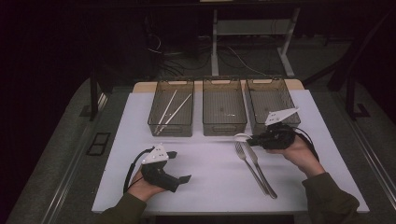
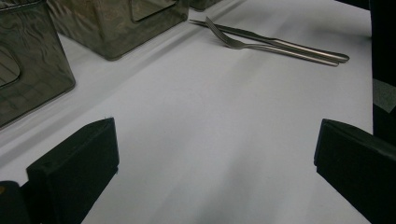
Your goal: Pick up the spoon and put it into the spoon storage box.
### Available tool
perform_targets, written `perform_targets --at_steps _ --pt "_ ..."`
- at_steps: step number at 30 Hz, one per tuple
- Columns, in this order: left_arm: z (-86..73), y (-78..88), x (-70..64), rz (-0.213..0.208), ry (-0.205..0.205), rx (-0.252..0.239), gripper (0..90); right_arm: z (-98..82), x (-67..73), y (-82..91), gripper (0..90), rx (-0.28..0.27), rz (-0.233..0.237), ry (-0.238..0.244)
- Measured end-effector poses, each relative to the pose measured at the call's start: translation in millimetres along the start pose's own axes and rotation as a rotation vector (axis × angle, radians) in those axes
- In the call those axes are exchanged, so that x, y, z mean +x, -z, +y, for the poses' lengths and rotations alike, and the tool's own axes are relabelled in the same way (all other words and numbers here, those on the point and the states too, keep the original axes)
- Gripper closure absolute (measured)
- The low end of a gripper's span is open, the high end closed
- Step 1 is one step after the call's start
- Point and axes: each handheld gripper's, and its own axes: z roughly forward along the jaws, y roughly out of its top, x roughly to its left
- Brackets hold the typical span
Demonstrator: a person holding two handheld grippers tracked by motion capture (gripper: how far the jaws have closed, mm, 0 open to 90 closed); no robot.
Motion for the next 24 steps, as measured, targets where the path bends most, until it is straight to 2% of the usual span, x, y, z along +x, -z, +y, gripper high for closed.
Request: perform_targets --at_steps 16,24 --pt "-0.6 0.6 0.6 -0.005 0.007 -0.006 0.0 30.9 -17.9 2.9 82.5 -0.046 -0.041 -0.019" --pt "-0.1 -0.7 -1.2 0.001 -0.015 0.007 0.0 56.9 -26.3 -3.0 82.5 -0.039 -0.059 -0.011"
